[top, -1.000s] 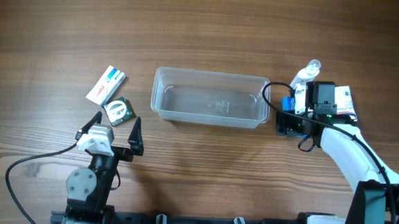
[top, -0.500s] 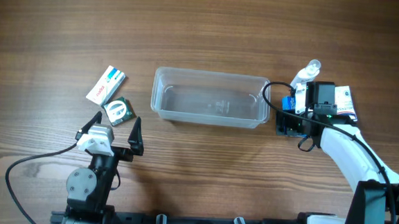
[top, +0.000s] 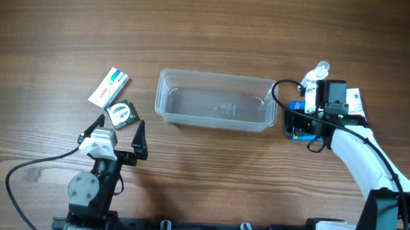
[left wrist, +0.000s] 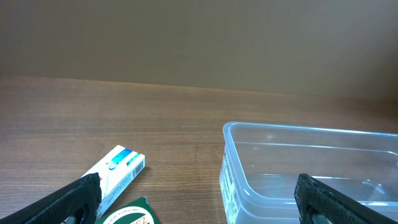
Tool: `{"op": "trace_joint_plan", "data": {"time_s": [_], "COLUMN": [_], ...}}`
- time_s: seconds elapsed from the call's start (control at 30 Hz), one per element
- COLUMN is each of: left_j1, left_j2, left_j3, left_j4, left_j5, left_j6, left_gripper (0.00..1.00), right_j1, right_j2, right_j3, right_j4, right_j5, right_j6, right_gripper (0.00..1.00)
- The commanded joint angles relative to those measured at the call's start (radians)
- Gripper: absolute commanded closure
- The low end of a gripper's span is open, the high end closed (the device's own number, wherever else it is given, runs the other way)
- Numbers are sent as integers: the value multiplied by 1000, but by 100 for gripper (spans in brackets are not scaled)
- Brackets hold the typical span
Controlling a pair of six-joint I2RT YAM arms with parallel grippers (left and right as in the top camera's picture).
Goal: Pack container
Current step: 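Lift the blue box with the right gripper toward the container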
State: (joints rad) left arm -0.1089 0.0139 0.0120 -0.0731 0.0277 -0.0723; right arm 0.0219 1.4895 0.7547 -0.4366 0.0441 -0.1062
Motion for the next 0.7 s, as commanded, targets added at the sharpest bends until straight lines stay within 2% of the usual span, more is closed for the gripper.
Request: {"op": "trace_joint_plan", "data": {"time_s": [0.0, 0.13, 0.6, 0.67], "left_j1": [7, 7, 7, 7], "left_j2": [-7, -7, -7, -7], "left_j3": [-6, -6, -6, -6], "left_j4": [-2, -2, -2, -2], "left_j5": [-2, -2, -2, -2], "left_j6": [15, 15, 15, 15], "left_gripper": [0, 0, 0, 0], "right_j1": [3, 3, 3, 3], "right_j2": [-13, -4, 129, 140], "right_j3": [13, -26, -27, -27], "right_j4": [-5, 37, 48, 43], "right_j5": [-7, 69, -8, -7], "right_j6": [12, 39, 57, 56], "right_gripper": [0, 0, 0, 5]}}
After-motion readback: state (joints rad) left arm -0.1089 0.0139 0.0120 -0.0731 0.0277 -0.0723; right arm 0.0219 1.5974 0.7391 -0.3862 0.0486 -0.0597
